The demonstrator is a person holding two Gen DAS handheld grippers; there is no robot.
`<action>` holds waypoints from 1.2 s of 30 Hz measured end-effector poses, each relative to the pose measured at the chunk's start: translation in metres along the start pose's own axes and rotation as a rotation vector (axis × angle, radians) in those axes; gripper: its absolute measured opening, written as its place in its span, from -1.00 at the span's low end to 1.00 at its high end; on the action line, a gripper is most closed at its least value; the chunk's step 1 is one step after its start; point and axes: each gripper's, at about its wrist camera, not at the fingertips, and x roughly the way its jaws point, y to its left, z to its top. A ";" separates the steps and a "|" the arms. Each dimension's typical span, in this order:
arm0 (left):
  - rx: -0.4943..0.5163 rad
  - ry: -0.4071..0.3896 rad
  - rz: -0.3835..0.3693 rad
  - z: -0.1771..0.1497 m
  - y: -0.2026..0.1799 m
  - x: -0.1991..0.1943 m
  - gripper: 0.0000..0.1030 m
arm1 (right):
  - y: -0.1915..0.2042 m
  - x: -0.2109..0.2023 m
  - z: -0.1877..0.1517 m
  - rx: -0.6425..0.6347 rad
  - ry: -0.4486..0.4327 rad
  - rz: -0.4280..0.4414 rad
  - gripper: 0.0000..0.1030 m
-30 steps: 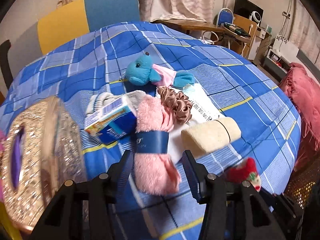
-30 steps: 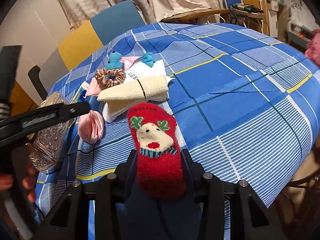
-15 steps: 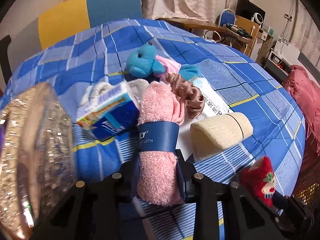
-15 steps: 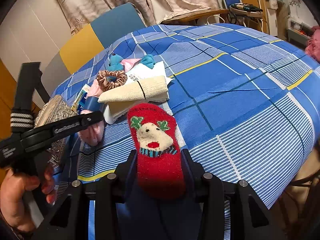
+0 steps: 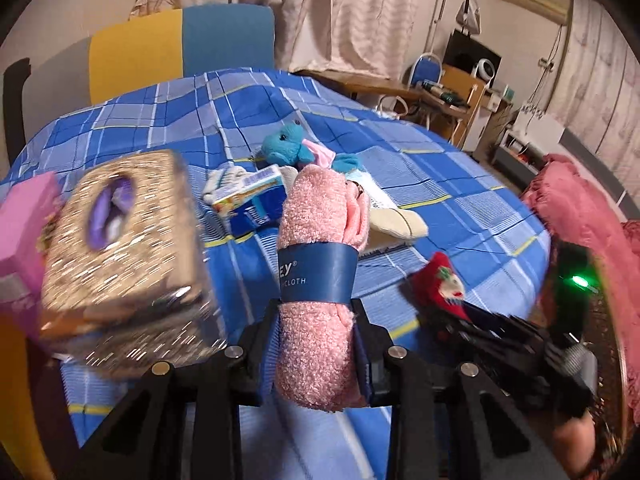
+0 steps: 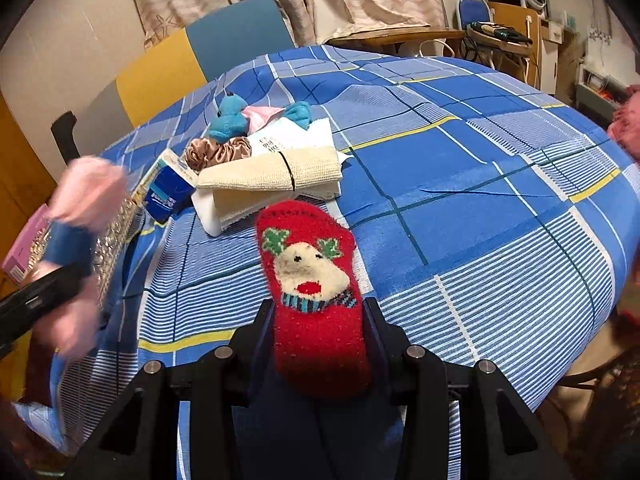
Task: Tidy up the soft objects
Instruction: 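Grasp the pink rolled towel with the left tool while the right tool lifts the sock, then lower the pink towel into the gold tray and open the left tool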
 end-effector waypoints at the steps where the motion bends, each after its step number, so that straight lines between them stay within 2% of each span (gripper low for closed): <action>1: -0.002 -0.010 -0.001 -0.003 0.004 -0.010 -0.39 | 0.002 0.000 0.001 -0.007 0.006 -0.014 -0.20; 4: -0.015 -0.050 0.012 -0.011 0.023 -0.040 -0.39 | 0.001 -0.002 0.004 0.010 0.002 -0.017 -0.45; 9: -0.089 -0.086 0.076 -0.022 0.073 -0.080 -0.39 | 0.011 -0.014 0.001 -0.004 -0.033 -0.004 -0.50; 14: -0.192 -0.089 0.144 -0.037 0.131 -0.100 -0.38 | 0.028 -0.022 0.000 -0.042 -0.020 0.006 -0.51; 22: -0.283 -0.016 0.276 -0.055 0.217 -0.108 -0.38 | 0.055 -0.042 -0.009 -0.077 -0.029 0.063 -0.51; 24: -0.331 0.002 0.296 -0.058 0.245 -0.107 -0.38 | 0.064 -0.050 -0.012 -0.089 -0.032 0.079 -0.51; 30: -0.418 0.069 0.403 -0.066 0.318 -0.098 -0.38 | 0.089 -0.070 -0.019 -0.114 -0.046 0.130 -0.51; 36: -0.467 0.141 0.456 -0.068 0.375 -0.079 -0.38 | 0.116 -0.089 -0.031 -0.149 -0.053 0.190 -0.51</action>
